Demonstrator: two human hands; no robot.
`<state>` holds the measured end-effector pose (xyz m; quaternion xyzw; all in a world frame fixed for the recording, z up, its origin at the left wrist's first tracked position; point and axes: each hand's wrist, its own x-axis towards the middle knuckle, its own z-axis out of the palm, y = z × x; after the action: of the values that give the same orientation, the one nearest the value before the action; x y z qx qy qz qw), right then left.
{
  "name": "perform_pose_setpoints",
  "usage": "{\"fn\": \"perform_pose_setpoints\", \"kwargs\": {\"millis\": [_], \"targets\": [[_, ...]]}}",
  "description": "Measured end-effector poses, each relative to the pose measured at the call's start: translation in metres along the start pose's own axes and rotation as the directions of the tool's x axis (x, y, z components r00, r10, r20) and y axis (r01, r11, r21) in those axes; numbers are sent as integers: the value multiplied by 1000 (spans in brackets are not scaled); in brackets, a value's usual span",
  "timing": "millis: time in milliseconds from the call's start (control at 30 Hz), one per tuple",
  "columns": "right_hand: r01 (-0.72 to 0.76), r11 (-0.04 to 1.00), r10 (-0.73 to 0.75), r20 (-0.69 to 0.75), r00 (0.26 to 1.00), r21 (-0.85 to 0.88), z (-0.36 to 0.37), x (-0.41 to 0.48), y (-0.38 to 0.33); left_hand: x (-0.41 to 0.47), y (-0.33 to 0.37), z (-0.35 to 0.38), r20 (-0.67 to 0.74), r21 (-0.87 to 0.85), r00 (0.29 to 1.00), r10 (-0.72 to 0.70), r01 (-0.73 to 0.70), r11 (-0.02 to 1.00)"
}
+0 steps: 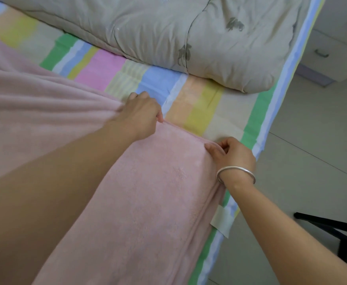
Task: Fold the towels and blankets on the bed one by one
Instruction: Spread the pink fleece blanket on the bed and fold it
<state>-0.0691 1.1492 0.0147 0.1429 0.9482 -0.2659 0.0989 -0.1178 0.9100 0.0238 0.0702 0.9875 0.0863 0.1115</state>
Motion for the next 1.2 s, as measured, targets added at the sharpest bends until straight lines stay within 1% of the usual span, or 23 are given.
{"fn": "perform_pose_setpoints", "kwargs": {"millis": [67,133,167,233,300,333,367,433,500,533,567,633,700,767,833,867,933,967,1033,1100,1200], "targets": [[4,998,-4,-3,1000,-55,2,0,-3,-7,5,6,-26,85,1000,-4,7,996],[-37,997,36,-14,999,-63,1,-5,-8,-19,10,6,-36,91,999,4,-1,996],[-66,997,65,-24,998,-44,-1,-10,-9,-30,14,4,-53,48,999,4,-1,999],[-143,988,145,-29,989,50,-6,-21,-8,-60,20,-1,-137,-105,990,-35,21,994],[-204,968,207,-5,978,149,-7,-34,1,-102,30,-5,-249,-274,962,-112,41,961],[-226,956,227,14,974,190,-6,-45,7,-129,35,-6,-272,-354,948,-165,60,933],[-233,943,233,31,972,238,-5,-59,14,-157,40,-6,-250,-414,946,-207,88,906],[-258,909,239,96,966,328,1,-84,27,-209,49,2,-124,-458,967,-224,144,877],[-305,881,239,217,947,363,12,-116,36,-260,59,15,16,-459,985,-173,161,874],[-329,871,244,262,934,364,18,-126,39,-278,63,25,71,-464,987,-145,161,871],[-342,866,251,275,928,363,23,-137,40,-297,68,34,115,-465,986,-123,163,870],[-323,882,250,241,938,344,30,-150,35,-323,79,50,153,-438,984,-94,152,886],[-259,943,236,130,963,208,28,-154,24,-337,88,63,127,-385,990,-62,107,917],[-236,966,234,34,972,107,25,-156,13,-345,93,72,84,-308,996,-25,50,950],[-236,969,236,14,972,66,26,-156,4,-344,97,76,39,-214,995,96,-86,973],[-232,971,232,1,973,54,28,-156,1,-342,97,75,56,-164,985,161,-150,975],[-205,978,205,-7,979,40,33,-156,2,-338,98,70,95,-111,970,223,-212,971],[-185,982,186,-13,983,32,33,-156,3,-337,98,68,90,-116,972,219,-208,971],[-139,990,139,-29,990,11,31,-154,9,-337,99,65,99,-153,985,145,-129,980],[-100,995,100,-61,993,0,24,-149,17,-339,111,64,109,-242,988,112,-83,967],[-76,997,77,-77,994,14,15,-139,32,-338,137,70,172,-362,980,100,-31,932]]}}
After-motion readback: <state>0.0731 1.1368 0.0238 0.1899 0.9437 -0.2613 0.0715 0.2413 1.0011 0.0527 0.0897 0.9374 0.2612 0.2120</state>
